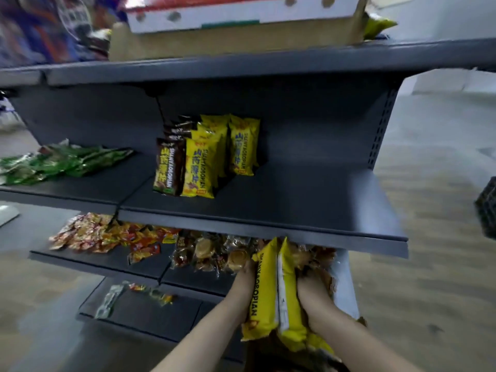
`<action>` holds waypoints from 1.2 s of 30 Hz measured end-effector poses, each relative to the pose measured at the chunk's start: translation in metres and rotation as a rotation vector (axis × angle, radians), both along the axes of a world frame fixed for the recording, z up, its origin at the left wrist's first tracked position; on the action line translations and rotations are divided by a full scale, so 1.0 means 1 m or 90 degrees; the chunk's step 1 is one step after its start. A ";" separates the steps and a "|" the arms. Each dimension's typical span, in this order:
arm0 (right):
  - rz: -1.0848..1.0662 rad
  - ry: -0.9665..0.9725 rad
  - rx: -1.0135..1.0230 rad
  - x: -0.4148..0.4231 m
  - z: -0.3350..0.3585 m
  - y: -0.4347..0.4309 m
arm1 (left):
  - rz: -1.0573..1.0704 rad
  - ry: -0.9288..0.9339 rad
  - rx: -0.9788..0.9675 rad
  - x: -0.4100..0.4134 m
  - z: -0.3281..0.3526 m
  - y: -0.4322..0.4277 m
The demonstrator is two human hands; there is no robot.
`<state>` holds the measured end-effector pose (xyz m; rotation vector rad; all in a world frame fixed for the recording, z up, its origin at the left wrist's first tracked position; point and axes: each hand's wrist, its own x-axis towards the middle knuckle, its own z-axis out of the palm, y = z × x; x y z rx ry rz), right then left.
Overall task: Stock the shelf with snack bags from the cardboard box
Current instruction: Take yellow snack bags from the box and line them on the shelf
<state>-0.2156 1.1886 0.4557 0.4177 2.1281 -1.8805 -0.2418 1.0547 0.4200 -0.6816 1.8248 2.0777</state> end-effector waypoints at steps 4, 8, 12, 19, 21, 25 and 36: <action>0.074 0.025 -0.071 -0.010 0.043 -0.009 | 0.088 0.097 -0.050 -0.008 0.045 -0.009; 0.234 0.068 -0.028 -0.034 0.063 -0.023 | 0.173 0.215 -0.148 -0.026 0.086 -0.020; 0.131 0.167 -0.096 -0.067 0.092 -0.031 | 0.100 0.316 -0.126 -0.044 0.124 -0.024; 0.036 0.130 -0.233 -0.133 0.101 -0.031 | -0.362 0.353 -0.144 -0.081 0.142 -0.053; 0.055 0.112 -0.214 -0.146 0.102 -0.033 | -0.390 0.348 -0.170 -0.091 0.143 -0.054; 0.101 0.021 -0.210 -0.176 0.105 -0.040 | -0.366 0.372 -0.180 -0.133 0.131 -0.063; -0.083 0.219 -0.195 -0.244 0.101 -0.056 | -0.092 0.467 -0.437 -0.225 0.085 -0.073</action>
